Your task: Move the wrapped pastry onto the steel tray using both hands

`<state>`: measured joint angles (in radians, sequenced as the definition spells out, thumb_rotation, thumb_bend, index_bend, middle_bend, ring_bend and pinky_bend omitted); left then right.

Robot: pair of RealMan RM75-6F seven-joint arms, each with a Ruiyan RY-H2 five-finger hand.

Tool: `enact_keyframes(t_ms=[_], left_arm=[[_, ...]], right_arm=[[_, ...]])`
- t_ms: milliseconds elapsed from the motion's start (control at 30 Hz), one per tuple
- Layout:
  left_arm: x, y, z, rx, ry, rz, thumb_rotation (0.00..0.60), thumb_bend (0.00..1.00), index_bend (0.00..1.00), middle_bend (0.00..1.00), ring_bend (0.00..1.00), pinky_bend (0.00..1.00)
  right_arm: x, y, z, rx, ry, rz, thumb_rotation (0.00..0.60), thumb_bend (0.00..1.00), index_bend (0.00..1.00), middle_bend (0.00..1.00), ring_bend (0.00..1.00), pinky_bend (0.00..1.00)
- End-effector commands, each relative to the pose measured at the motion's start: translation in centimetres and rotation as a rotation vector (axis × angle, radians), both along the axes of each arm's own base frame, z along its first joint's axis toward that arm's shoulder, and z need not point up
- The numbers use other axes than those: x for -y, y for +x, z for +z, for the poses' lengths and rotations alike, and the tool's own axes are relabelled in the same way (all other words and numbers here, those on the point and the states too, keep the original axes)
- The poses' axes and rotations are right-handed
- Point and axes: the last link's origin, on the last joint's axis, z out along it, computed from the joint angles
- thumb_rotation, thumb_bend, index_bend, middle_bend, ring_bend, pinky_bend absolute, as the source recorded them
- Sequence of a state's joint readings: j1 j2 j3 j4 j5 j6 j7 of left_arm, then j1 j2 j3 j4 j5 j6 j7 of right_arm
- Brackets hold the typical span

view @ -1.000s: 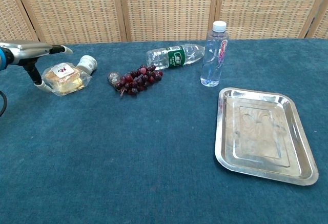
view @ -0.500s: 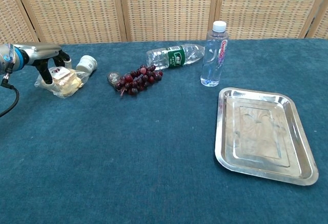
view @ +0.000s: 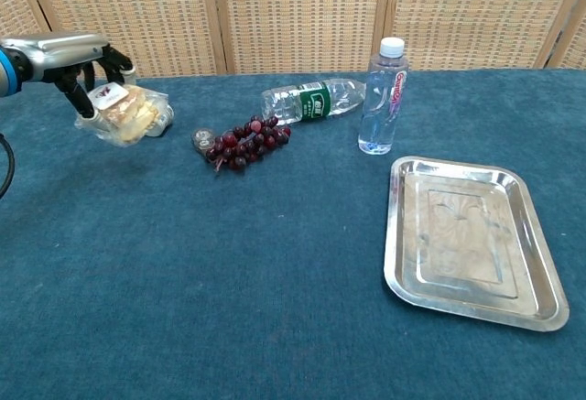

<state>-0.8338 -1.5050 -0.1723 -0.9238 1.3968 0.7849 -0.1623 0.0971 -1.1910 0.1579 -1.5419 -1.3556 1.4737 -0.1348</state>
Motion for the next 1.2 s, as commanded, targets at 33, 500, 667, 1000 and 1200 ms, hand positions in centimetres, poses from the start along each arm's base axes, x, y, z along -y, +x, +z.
enact_keyframes(t_ms=[33,500,667,1000,1200], left_arm=[[4.7,3.8,-0.1,0.017,-0.126,-0.207,0.600,0.00,0.46,0.49,0.32,0.43],[9.5,11.7,-9.1,-0.080,-0.363,-0.445,0.600,0.00,0.41,0.42,0.31,0.42],[10.3,12.5,-9.5,-0.019,-0.412,-0.412,0.600,0.00,0.00,0.00,0.00,0.02],[8.8,9.4,-1.1,0.115,-0.166,-0.329,0.600,0.00,0.00,0.00,0.00,0.00],[8.7,1.4,6.4,0.000,0.045,-0.109,0.600,0.00,0.00,0.00,0.00,0.00]], right_arm=[[-0.1,0.0,0.1,0.004,-0.004,0.000,0.600,0.00,0.00,0.00,0.00,0.00],[-0.2,-0.4,0.5,0.006,-0.011,-0.021,0.600,0.00,0.00,0.00,0.00,0.00],[-0.3,-0.6,0.7,0.006,-0.011,-0.029,0.600,0.00,0.00,0.00,0.00,0.00],[0.5,0.9,-0.5,-0.039,0.111,0.069,0.600,0.00,0.00,0.00,0.00,0.00],[4.2,6.4,-2.1,-0.232,0.370,0.466,0.600,0.00,0.00,0.00,0.00,0.00]])
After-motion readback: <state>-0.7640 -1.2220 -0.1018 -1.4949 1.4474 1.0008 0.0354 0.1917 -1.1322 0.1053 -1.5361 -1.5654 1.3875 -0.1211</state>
